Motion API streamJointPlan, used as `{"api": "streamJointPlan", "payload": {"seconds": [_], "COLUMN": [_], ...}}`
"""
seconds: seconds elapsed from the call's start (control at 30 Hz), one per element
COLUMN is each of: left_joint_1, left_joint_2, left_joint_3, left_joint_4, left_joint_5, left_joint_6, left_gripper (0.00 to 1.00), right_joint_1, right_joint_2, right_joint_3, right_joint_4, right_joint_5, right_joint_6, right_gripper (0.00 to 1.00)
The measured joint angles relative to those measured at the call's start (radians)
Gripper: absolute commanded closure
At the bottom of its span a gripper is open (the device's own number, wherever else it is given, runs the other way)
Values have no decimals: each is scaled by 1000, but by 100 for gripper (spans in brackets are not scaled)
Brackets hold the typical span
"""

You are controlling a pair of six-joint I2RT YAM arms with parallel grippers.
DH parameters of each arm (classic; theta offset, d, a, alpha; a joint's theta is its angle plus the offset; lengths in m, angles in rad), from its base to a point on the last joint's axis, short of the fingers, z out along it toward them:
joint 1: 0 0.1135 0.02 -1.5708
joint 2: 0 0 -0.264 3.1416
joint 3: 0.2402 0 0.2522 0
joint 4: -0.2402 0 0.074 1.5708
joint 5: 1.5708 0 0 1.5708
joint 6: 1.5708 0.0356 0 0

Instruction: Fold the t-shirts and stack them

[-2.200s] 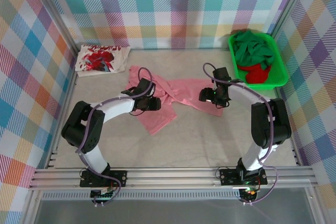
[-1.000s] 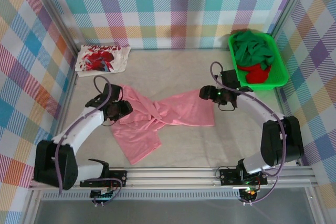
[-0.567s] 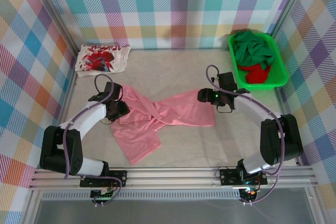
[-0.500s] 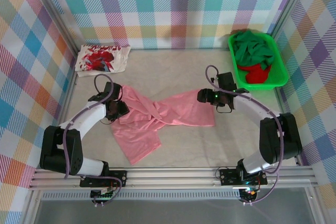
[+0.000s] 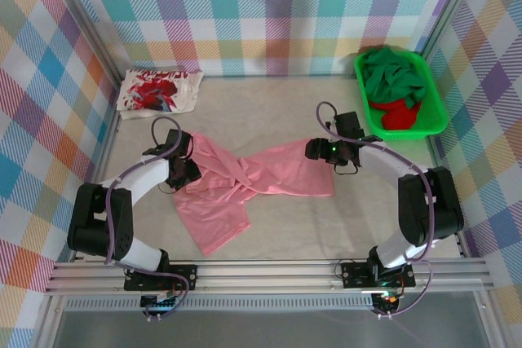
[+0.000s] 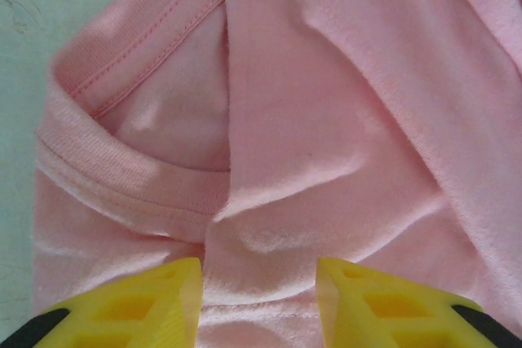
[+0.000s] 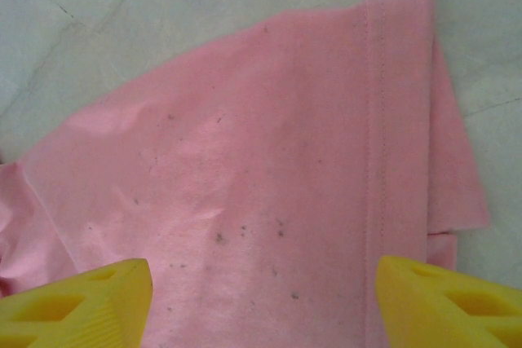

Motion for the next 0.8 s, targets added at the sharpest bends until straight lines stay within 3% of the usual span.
{"api": "streamJointPlan", "payload": {"seconds": [0.13, 0.23, 0.47, 0.8], "left_joint_1": [0, 0, 0, 0], "left_joint_2": [9, 18, 26, -20], "left_joint_3": [-6, -13, -23, 8], "left_joint_4": [1, 7, 7, -12], "left_joint_5": [-8, -15, -18, -14], "left_joint_6": [2, 5, 12, 21], "left_gripper": [59, 66, 100, 100], "right_joint_1": [0, 0, 0, -10], "right_joint_2": [0, 0, -14, -125], "right_joint_3": [1, 1, -17, -160], "right_joint_4": [0, 0, -6, -125], "right_joint_5": [0, 0, -13, -16], "right_joint_6": [0, 0, 33, 132], "right_gripper": [28, 28, 29, 27]}}
